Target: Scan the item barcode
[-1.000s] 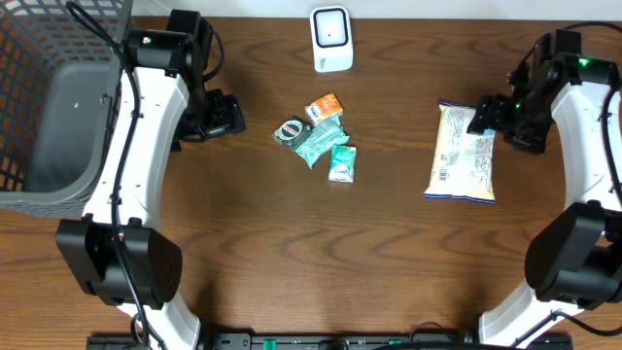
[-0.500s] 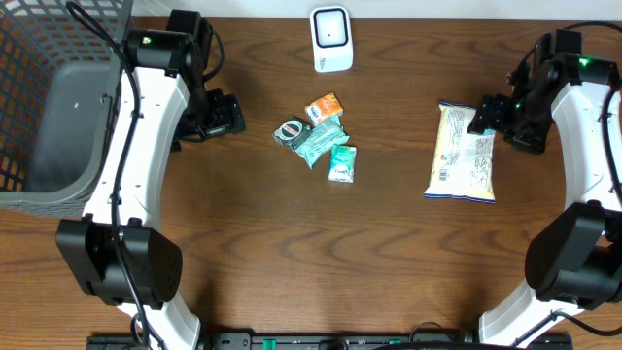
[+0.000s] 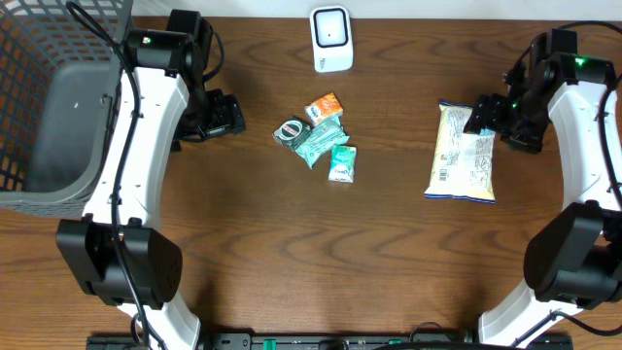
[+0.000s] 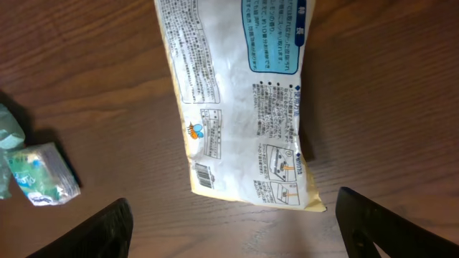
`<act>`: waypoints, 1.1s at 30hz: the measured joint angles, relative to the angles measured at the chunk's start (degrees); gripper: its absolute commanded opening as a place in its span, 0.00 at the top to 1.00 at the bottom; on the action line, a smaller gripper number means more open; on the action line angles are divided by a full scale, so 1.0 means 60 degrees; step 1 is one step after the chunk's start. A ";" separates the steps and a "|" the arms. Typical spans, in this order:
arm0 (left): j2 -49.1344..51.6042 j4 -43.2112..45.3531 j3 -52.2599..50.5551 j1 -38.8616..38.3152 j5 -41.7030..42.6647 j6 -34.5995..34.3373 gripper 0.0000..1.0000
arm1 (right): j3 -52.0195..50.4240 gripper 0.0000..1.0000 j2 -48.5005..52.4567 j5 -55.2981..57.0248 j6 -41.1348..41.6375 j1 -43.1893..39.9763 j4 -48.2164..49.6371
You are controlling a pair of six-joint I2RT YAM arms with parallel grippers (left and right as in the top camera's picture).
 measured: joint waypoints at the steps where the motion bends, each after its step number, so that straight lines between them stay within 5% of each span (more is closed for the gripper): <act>1: 0.0000 0.0004 0.0000 0.0000 0.0000 0.0000 0.02 | 0.0000 0.14 -0.0004 -0.0007 -0.0004 0.0015 0.0000; 33: 0.0000 0.0004 0.0000 0.0000 0.0004 0.0000 0.03 | 0.0000 0.15 -0.0004 -0.0138 -0.0138 0.0204 0.0109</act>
